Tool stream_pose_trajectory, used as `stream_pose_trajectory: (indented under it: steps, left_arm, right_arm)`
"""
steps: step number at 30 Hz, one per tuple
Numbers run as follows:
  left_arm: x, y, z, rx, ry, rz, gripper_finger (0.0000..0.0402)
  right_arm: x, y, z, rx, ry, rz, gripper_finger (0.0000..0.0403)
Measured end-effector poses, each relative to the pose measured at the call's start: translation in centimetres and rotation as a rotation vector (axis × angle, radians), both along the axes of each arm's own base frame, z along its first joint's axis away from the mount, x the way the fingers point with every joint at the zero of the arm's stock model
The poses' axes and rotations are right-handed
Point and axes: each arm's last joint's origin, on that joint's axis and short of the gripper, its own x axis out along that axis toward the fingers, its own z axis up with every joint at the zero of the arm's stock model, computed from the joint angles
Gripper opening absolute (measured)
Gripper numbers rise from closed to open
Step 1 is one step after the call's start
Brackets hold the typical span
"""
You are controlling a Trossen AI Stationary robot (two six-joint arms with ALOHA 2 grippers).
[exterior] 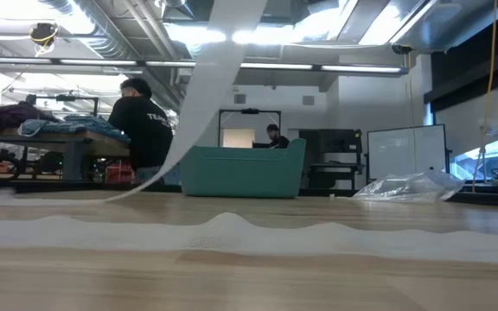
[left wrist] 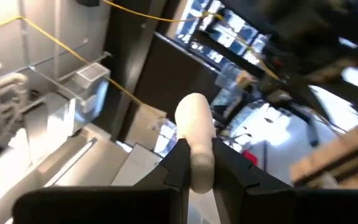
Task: Roll bandage
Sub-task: Roll the top white bandage
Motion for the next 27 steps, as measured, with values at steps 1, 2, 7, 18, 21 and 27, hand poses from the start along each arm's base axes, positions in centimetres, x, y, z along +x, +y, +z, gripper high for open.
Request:
stream_pose_trajectory:
  steps: [1, 2, 7, 18, 21, 27]
  left_arm:
    - [-0.1, 0.2, 1.3, -0.001, -0.017, 0.007, 0.0038]
    - [-0.2, 0.4, 2.4, 0.001, -0.029, 0.014, 0.0038]
    - [-1.1, 1.4, 5.8, -0.069, -0.041, 0.017, 0.0038]
    - [0.1, 0.2, 0.5, -0.32, 0.295, -0.222, 0.0041]
    - [1.0, -0.6, -1.7, -0.303, 0.356, -0.227, 0.0041]
    - [2.1, -2.6, -4.4, -0.26, 0.355, -0.269, 0.0042]
  right_arm:
    - [-0.1, 0.0, -0.1, 0.001, -0.002, 0.0, 0.0198]
    - [-0.2, -0.1, -0.3, 0.0, -0.002, 0.0, 0.0198]
    - [-0.1, 0.0, -0.9, -0.01, 0.005, 0.001, 0.0198]
    - [0.4, 0.1, 1.0, -0.045, -0.176, -0.003, 0.0198]
    - [1.2, 0.5, 1.2, -0.057, -0.22, 0.018, 0.0198]
    - [4.1, 2.1, 0.2, -0.176, -0.227, 0.096, 0.0198]
